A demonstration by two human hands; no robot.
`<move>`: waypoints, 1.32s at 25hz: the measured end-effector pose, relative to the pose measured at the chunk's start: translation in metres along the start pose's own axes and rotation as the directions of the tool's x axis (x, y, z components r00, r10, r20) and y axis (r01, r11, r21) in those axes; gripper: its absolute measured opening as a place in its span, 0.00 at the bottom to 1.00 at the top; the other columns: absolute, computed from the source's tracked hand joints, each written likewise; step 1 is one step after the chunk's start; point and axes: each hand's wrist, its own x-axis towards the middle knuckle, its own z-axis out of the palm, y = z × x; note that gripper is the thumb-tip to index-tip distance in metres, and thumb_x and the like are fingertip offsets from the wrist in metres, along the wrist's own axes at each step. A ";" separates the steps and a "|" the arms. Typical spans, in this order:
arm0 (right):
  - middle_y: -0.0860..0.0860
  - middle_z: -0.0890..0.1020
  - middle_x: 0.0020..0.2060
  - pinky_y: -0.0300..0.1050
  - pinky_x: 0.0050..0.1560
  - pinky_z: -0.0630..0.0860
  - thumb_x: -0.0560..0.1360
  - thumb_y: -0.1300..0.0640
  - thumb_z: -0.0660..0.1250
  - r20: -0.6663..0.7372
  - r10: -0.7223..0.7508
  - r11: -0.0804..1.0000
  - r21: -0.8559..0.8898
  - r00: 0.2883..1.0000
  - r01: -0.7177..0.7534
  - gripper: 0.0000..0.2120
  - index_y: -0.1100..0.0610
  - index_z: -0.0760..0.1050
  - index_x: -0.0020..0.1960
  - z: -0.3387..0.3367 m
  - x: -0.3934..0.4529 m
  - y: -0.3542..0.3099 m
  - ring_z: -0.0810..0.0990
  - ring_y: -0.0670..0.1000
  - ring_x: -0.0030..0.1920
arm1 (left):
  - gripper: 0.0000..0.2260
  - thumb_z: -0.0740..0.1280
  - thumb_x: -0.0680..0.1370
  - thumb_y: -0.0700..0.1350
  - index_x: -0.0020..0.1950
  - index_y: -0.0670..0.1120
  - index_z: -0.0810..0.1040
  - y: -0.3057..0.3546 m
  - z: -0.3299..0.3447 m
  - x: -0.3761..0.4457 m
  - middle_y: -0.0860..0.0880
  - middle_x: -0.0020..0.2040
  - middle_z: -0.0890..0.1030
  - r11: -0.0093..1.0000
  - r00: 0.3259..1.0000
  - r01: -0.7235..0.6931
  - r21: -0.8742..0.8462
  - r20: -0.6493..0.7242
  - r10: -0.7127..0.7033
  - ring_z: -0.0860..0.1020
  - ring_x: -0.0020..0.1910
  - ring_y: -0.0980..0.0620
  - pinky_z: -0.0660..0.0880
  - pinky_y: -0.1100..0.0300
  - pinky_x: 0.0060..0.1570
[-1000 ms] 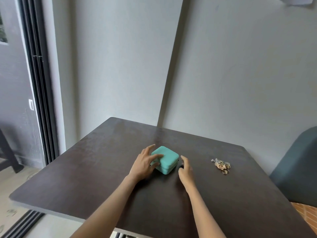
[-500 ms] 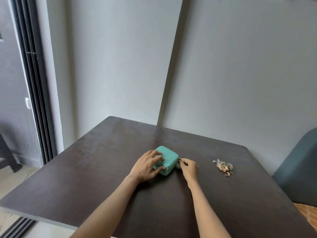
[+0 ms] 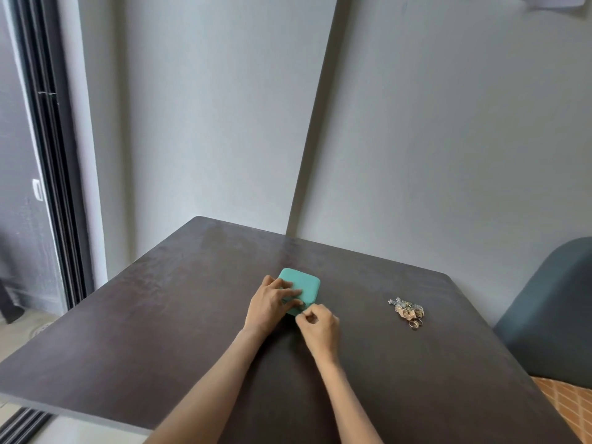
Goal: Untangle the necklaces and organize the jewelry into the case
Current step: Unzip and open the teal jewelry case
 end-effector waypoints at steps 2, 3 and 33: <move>0.55 0.83 0.42 0.45 0.40 0.71 0.71 0.57 0.67 0.058 -0.001 0.997 -0.083 0.998 0.006 0.05 0.58 0.79 0.40 0.015 -0.007 -0.020 0.80 0.58 0.44 | 0.12 0.66 0.77 0.52 0.58 0.54 0.81 -0.001 -0.003 -0.004 0.56 0.59 0.79 1.000 1.000 -0.015 -0.007 0.013 0.016 0.68 0.54 0.56 0.74 0.59 0.52; 0.55 0.84 0.46 0.46 0.43 0.72 0.73 0.56 0.65 0.087 0.008 0.987 -0.160 0.996 0.005 0.07 0.57 0.80 0.44 0.018 -0.009 -0.027 0.80 0.59 0.48 | 0.12 0.64 0.78 0.51 0.60 0.53 0.80 -0.001 -0.004 -0.004 0.56 0.60 0.79 0.999 1.000 -0.006 -0.045 0.012 0.006 0.69 0.55 0.55 0.74 0.57 0.53; 0.48 0.72 0.67 0.50 0.68 0.63 0.77 0.47 0.61 0.283 0.067 0.996 0.037 0.957 -0.081 0.19 0.42 0.69 0.67 0.014 0.052 0.004 0.71 0.49 0.65 | 0.09 0.63 0.77 0.53 0.54 0.53 0.77 -0.063 -0.032 0.016 0.50 0.57 0.72 0.912 0.953 0.298 0.282 -0.040 -0.299 0.71 0.60 0.50 0.53 0.50 0.67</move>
